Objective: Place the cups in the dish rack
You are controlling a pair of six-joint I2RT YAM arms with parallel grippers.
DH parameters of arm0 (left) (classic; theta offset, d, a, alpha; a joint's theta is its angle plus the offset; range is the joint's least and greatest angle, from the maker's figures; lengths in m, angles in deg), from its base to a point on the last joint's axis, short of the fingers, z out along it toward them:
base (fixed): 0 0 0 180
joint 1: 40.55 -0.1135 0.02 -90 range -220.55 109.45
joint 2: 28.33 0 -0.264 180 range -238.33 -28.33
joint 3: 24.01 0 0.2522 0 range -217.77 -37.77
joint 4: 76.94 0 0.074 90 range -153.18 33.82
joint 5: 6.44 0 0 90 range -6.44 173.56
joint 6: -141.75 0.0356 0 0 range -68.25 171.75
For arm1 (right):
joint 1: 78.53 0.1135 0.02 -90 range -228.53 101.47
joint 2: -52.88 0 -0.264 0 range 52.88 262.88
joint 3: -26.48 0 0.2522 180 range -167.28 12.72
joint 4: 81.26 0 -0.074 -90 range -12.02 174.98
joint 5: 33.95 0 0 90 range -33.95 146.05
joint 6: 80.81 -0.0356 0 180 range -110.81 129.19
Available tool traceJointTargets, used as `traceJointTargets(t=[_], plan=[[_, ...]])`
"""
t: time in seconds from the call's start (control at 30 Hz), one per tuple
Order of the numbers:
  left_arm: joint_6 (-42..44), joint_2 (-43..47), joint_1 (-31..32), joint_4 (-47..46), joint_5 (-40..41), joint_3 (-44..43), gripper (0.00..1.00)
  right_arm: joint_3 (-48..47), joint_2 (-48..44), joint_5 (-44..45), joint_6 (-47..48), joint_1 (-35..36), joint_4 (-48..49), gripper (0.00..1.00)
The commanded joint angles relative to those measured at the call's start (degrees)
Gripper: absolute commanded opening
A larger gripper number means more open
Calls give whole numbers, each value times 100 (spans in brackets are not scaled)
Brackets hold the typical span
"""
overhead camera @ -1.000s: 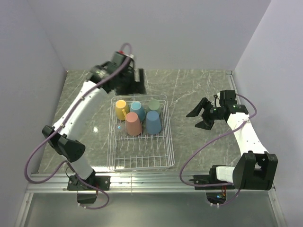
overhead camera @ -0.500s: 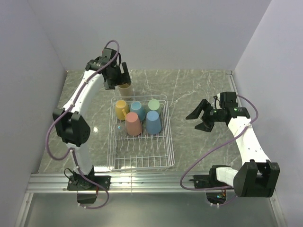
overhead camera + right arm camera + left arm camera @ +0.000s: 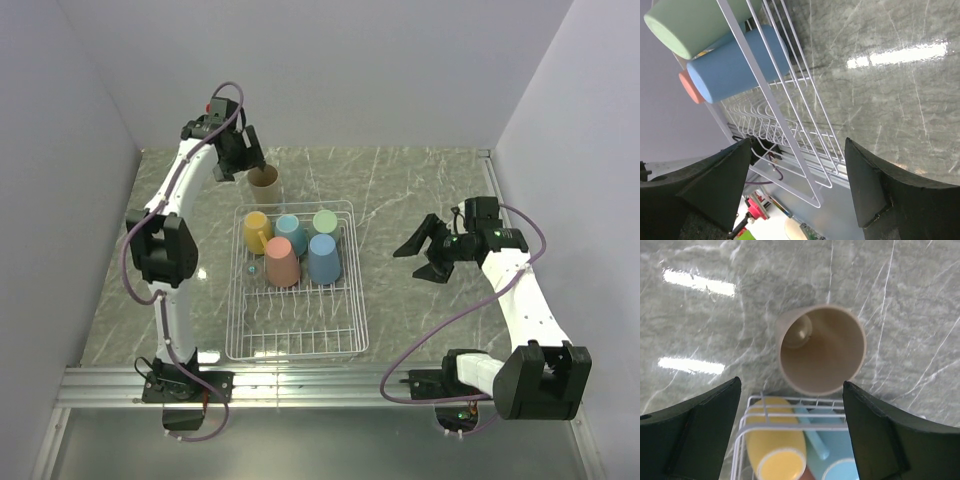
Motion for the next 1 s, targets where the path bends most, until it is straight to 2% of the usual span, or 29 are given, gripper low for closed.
traceJointTargets(t=[0.0, 0.13, 0.27, 0.4, 0.43, 0.47, 0.5, 0.57, 0.7, 0.8, 0.97], plan=[[99, -205, 11, -141, -84, -357, 86, -2, -89, 121, 121, 26, -100, 82], [82, -564, -6, -124, -84, -383, 79, 60, -159, 156, 112, 18, -108, 82], [64, -662, -6, -212, -189, -305, 57, -28, -186, 288, 156, 9, -205, 82], [82, -758, -6, -282, -268, -287, 50, -54, -186, 305, 139, 9, -232, 82], [82, -828, -24, -265, -312, -313, 44, -63, -195, 314, 130, 0, -240, 82], [82, -855, -15, -256, -347, -339, 29, -63, -203, 323, 130, 9, -240, 82], [82, -873, -15, -265, -374, -348, 17, -80, -203, 323, 121, 9, -240, 82], [64, -847, -15, -326, -444, -313, 0, -107, -195, 332, 121, 0, -258, 82], [47, -531, -50, -510, -383, -77, 0, -177, -177, 280, 51, 9, -232, 82], [-120, 92, -208, -888, -566, 468, 0, -405, -177, 148, -106, 0, -162, 82], [-664, 1445, -700, -1810, -1673, 1565, 0, -862, -160, -536, -642, 0, 339, 84]])
